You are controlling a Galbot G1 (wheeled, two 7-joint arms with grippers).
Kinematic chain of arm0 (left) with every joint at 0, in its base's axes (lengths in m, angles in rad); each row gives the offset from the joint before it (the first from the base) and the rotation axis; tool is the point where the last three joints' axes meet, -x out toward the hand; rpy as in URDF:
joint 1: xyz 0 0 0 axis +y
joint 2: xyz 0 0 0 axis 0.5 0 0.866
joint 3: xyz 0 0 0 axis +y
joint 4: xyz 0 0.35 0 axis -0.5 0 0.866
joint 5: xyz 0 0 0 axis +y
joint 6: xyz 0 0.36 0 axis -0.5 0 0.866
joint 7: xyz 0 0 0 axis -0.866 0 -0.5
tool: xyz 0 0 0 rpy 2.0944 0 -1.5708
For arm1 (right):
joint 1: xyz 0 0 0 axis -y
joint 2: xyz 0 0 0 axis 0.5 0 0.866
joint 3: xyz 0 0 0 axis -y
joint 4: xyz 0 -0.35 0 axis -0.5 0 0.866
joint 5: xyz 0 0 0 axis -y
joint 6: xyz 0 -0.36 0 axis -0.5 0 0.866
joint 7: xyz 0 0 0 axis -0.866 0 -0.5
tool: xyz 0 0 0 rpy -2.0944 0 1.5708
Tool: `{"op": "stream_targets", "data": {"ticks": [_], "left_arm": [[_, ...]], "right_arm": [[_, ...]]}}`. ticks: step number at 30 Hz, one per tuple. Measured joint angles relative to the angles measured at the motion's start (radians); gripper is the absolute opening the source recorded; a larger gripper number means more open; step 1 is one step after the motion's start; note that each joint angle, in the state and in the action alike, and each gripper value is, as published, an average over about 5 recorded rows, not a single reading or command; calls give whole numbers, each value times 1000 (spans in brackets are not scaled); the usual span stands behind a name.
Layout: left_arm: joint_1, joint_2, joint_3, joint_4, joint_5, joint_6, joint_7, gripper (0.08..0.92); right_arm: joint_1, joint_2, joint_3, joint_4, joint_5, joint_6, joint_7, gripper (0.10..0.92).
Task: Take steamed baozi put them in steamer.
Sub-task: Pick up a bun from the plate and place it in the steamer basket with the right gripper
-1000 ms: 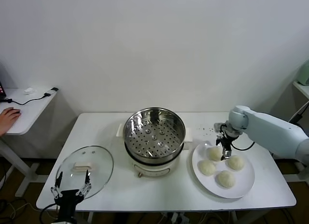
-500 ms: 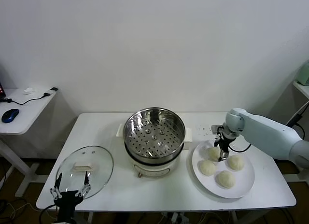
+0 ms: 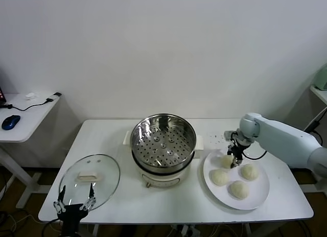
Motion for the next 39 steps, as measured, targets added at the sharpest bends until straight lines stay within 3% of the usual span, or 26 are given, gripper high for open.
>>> {"op": "stream_targets", "data": {"ticks": [20, 39], "left_arm": [[26, 0, 3, -11, -4, 4, 5, 823], [23, 0, -1, -20, -2, 18, 5, 823]], "right_arm": [[437, 234, -118, 132, -211, 554, -86, 594], [302, 510, -43, 41, -510, 804, -29, 604]]}}
